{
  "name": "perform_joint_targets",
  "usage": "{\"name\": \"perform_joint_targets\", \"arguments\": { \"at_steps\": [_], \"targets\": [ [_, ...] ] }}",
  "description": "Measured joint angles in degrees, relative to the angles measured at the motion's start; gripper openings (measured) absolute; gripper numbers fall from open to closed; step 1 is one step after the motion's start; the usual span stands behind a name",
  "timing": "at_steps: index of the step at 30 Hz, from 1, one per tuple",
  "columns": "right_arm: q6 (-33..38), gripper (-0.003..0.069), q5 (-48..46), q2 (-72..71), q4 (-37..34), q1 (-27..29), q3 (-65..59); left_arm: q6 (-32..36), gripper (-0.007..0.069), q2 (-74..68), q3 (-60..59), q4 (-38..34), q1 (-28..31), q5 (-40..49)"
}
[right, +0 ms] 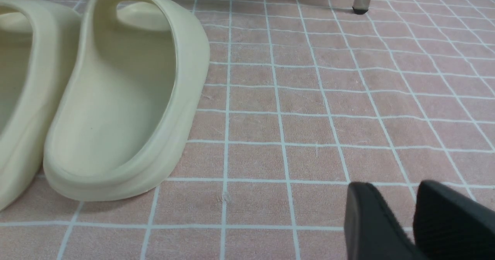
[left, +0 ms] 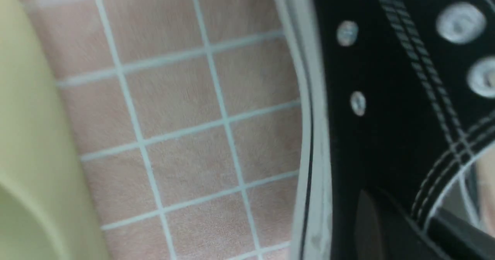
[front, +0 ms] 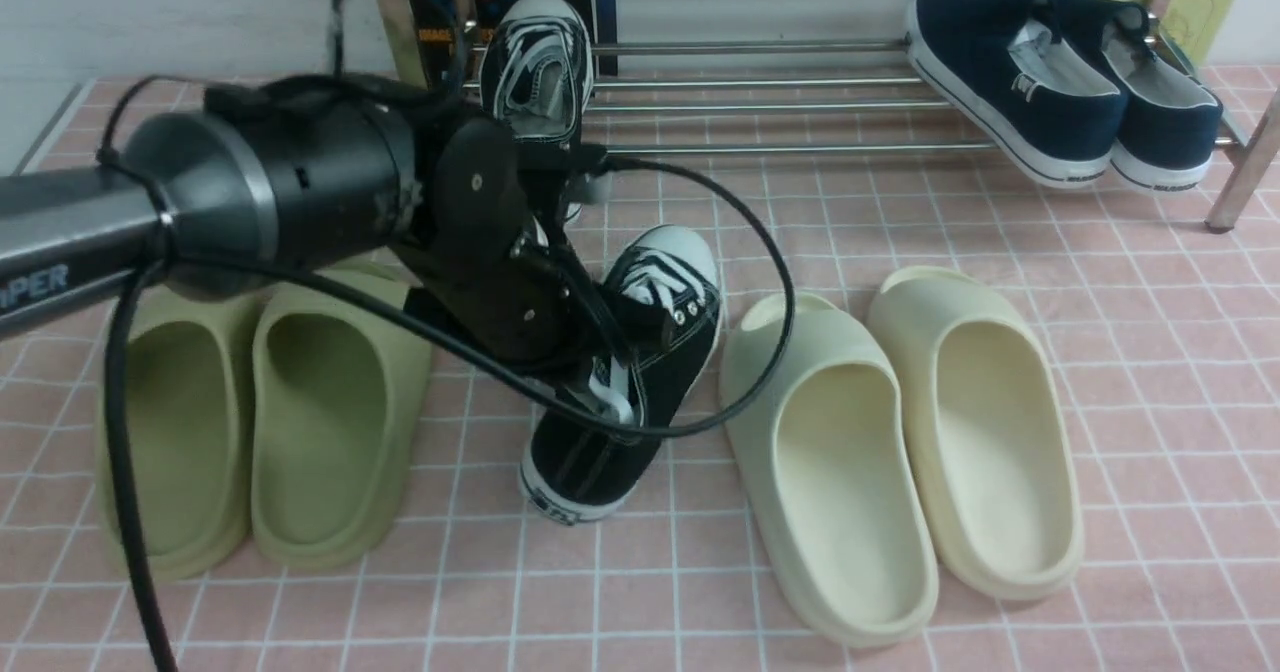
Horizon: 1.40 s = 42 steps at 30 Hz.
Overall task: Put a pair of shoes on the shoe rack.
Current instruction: Use the left arm to put a shoe into the shoe rack
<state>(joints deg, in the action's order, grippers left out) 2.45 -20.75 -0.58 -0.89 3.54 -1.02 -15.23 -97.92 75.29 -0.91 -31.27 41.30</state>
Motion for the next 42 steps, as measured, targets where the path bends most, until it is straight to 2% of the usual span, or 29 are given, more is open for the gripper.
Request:
{"name": "perform_joint_targets", "arguments": {
  "at_steps": [11,16,23,31,42],
  "targets": [
    [0.0,0.0199,0.0,0.0,0.0,0.0,0.0,-0.86,0.0014,-2.13,11.62,-1.46,1.6,-2.8],
    [0.0,0.0199,0.0,0.0,0.0,0.0,0.0,-1.45,0.0015,-9.26,18.2,-7.99,6.62,-4.9],
    [0.0,0.0199,0.0,0.0,0.0,0.0,0.0,-2.12,0.002,-16.78,25.79,-13.48,8.49,-11.25],
    [0.0,0.021,0.0,0.0,0.0,0.0,0.0,-4.15,0.002,-21.19,28.23,-14.95,8.57,-20.42],
    [0.0,0.0218,0.0,0.0,0.0,0.0,0.0,-4.84,0.0026,-22.84,28.28,-15.03,10.68,-22.78]
  ]
}}
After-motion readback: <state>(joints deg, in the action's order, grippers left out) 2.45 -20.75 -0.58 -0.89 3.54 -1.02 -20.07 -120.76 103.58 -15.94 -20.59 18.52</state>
